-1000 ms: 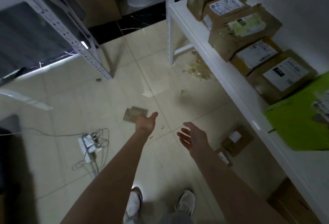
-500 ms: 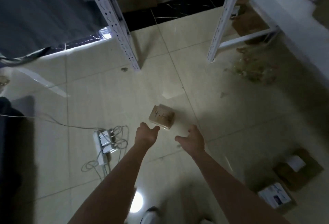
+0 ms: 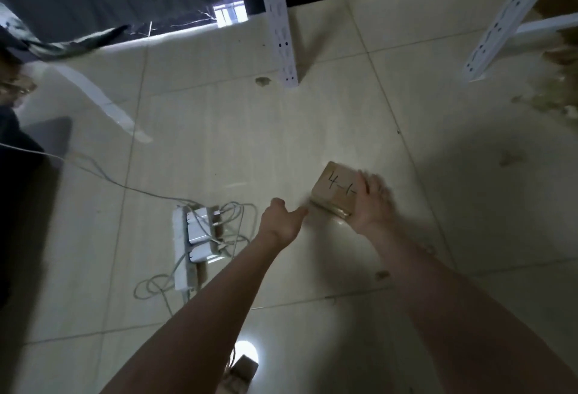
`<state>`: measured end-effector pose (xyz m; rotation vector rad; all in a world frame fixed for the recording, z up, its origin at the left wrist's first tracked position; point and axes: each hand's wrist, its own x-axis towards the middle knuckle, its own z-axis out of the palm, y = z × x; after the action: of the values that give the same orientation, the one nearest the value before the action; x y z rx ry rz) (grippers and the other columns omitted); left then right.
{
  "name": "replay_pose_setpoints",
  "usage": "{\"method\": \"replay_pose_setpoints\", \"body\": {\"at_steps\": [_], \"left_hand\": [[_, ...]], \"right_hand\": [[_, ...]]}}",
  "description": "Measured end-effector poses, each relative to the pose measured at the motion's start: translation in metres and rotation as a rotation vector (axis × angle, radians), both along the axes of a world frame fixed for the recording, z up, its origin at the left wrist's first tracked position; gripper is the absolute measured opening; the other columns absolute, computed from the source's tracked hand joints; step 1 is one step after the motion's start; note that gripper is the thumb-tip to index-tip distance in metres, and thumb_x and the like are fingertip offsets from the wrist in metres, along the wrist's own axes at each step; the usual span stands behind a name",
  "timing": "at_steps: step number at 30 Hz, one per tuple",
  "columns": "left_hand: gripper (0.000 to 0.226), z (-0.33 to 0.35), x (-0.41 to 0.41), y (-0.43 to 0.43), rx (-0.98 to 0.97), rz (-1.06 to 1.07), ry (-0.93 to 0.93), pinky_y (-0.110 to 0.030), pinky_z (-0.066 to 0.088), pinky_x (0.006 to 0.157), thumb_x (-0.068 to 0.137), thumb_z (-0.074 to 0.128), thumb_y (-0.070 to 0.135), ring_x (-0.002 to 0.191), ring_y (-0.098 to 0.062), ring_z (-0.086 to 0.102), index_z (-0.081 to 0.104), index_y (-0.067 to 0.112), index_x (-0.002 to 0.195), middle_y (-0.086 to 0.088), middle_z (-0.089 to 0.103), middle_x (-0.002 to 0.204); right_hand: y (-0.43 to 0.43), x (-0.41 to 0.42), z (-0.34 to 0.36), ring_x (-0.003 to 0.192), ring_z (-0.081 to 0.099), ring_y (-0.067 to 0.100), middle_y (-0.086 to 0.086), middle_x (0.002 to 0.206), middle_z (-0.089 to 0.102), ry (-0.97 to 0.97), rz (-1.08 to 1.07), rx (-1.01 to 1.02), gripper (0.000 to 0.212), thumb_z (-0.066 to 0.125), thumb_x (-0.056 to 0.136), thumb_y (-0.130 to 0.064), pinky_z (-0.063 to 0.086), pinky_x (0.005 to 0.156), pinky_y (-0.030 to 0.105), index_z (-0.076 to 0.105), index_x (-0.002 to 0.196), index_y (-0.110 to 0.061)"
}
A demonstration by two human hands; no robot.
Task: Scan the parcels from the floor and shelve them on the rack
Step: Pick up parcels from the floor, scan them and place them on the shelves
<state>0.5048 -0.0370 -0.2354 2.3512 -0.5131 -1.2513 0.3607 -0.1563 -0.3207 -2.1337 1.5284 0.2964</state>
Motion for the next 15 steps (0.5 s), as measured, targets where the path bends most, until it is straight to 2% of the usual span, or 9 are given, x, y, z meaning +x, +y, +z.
{"method": "replay_pose_setpoints", "body": {"at_steps": [3, 5, 7, 9, 11, 12, 13, 15], "left_hand": [[0.074, -0.016, 0.01, 0.007, -0.006, 0.106, 0.032, -0.047, 0.047, 0.107, 0.091, 0.066, 0.04, 0.127, -0.039, 0.055, 0.038, 0.001, 0.147, -0.026, 0.056, 0.138], [0.084, -0.025, 0.011, 0.014, 0.013, 0.171, 0.058, -0.053, 0.049, 0.104, 0.079, 0.069, 0.048, 0.125, -0.042, 0.057, 0.044, -0.005, 0.14, -0.031, 0.056, 0.134], [0.089, -0.01, 0.002, 0.017, 0.033, 0.214, 0.091, -0.055, 0.05, 0.102, 0.068, 0.066, 0.053, 0.12, -0.041, 0.06, 0.052, -0.007, 0.132, -0.029, 0.058, 0.132], [0.068, 0.039, -0.02, 0.013, 0.033, 0.224, 0.155, -0.049, 0.054, 0.098, 0.081, 0.069, 0.046, 0.108, -0.036, 0.064, 0.055, -0.006, 0.121, -0.021, 0.064, 0.113], [0.04, 0.096, -0.045, 0.004, 0.024, 0.202, 0.217, -0.043, 0.054, 0.088, 0.094, 0.065, 0.035, 0.095, -0.032, 0.063, 0.053, 0.0, 0.11, -0.009, 0.057, 0.089], [0.034, 0.125, -0.058, -0.002, 0.016, 0.184, 0.244, -0.041, 0.053, 0.084, 0.096, 0.063, 0.033, 0.094, -0.032, 0.061, 0.053, 0.003, 0.106, -0.006, 0.053, 0.085], [0.03, 0.155, -0.071, -0.008, 0.004, 0.165, 0.279, -0.041, 0.053, 0.083, 0.097, 0.062, 0.034, 0.095, -0.032, 0.061, 0.054, 0.005, 0.099, -0.005, 0.052, 0.084], [0.029, 0.217, -0.097, -0.021, -0.043, 0.13, 0.365, -0.043, 0.053, 0.089, 0.097, 0.062, 0.037, 0.097, -0.03, 0.059, 0.052, 0.012, 0.086, -0.004, 0.052, 0.085]], "right_hand": [[0.006, -0.004, -0.001, 0.144, 0.021, 0.038, 0.015, 0.161, 0.006, -0.019, -0.015, 0.025, 0.116, 0.078, 0.081, -0.037, 0.028, 0.114, 0.043, -0.008, 0.158, -0.024], [0.022, -0.015, 0.006, 0.143, 0.024, 0.04, 0.018, 0.16, 0.008, -0.106, -0.154, 0.139, 0.118, 0.08, 0.078, -0.034, 0.03, 0.113, 0.043, -0.007, 0.158, -0.025], [0.037, -0.033, 0.026, 0.136, 0.037, 0.039, 0.019, 0.153, 0.019, -0.295, -0.385, 0.258, 0.116, 0.081, 0.075, -0.031, 0.038, 0.109, 0.041, 0.001, 0.159, -0.027], [0.044, -0.055, 0.064, 0.121, 0.05, 0.034, 0.014, 0.142, 0.031, -0.463, -0.584, 0.316, 0.113, 0.084, 0.067, -0.036, 0.045, 0.105, 0.041, 0.015, 0.156, -0.03], [0.047, -0.078, 0.119, 0.116, 0.056, 0.028, 0.01, 0.138, 0.045, -0.603, -0.691, 0.345, 0.116, 0.084, 0.051, -0.049, 0.05, 0.102, 0.044, 0.027, 0.151, -0.031], [0.048, -0.089, 0.15, 0.116, 0.058, 0.025, 0.006, 0.136, 0.052, -0.681, -0.727, 0.35, 0.114, 0.083, 0.049, -0.052, 0.052, 0.1, 0.044, 0.032, 0.149, -0.031], [0.05, -0.099, 0.186, 0.116, 0.06, 0.021, 0.0, 0.133, 0.057, -0.753, -0.762, 0.355, 0.106, 0.083, 0.053, -0.05, 0.053, 0.098, 0.043, 0.036, 0.147, -0.031], [0.055, -0.115, 0.262, 0.11, 0.063, 0.017, -0.006, 0.123, 0.065, -0.907, -0.807, 0.361, 0.077, 0.083, 0.073, -0.035, 0.056, 0.09, 0.036, 0.046, 0.14, -0.03]]}}
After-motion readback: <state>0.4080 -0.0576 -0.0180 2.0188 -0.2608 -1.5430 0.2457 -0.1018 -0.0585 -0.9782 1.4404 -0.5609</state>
